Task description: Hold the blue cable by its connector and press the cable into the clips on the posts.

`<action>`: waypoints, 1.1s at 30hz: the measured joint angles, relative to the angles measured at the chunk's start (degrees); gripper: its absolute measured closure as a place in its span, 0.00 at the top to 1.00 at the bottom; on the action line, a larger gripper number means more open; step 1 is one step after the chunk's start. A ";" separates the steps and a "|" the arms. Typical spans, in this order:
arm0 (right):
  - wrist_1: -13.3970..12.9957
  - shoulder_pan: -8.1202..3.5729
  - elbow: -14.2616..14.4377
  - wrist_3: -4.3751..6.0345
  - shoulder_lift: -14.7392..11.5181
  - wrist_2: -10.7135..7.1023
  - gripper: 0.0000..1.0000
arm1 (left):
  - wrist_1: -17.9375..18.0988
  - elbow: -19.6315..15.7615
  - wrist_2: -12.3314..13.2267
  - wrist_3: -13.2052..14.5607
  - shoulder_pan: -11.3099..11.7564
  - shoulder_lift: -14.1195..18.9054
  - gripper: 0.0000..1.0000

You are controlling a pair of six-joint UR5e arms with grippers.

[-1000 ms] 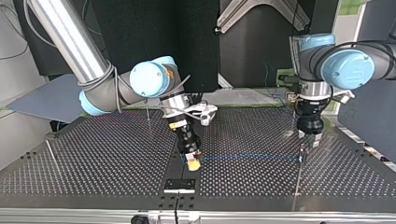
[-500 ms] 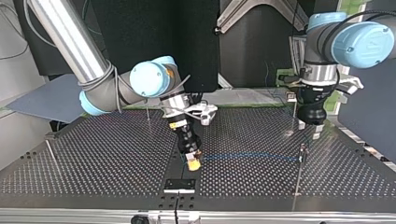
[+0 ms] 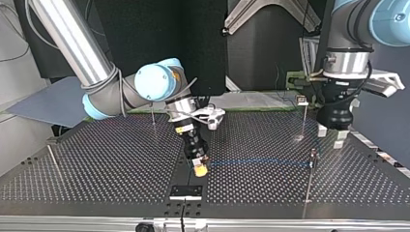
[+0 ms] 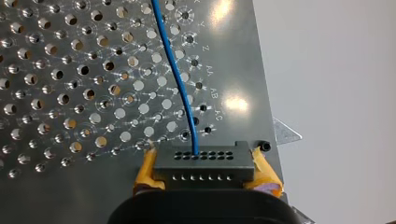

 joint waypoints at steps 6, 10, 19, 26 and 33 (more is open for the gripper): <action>-0.01 -0.01 0.00 0.00 0.08 -0.01 0.00 | -1.86 0.09 1.08 2.16 -0.57 -2.01 1.00; 0.04 0.00 0.00 0.00 0.11 -0.01 0.00 | -3.05 0.09 0.95 4.02 -0.96 -3.56 1.00; -0.05 -0.01 -0.01 0.00 0.38 -0.01 0.00 | -2.52 0.09 -0.36 5.61 -1.33 -2.76 1.00; -0.10 -0.03 -0.01 0.00 0.54 -0.05 0.00 | -2.21 0.08 -0.61 6.18 -1.47 -3.92 1.00; -0.11 -0.03 -0.01 -0.07 0.56 -0.30 0.00 | -2.18 0.10 -1.02 5.29 -1.48 -3.24 1.00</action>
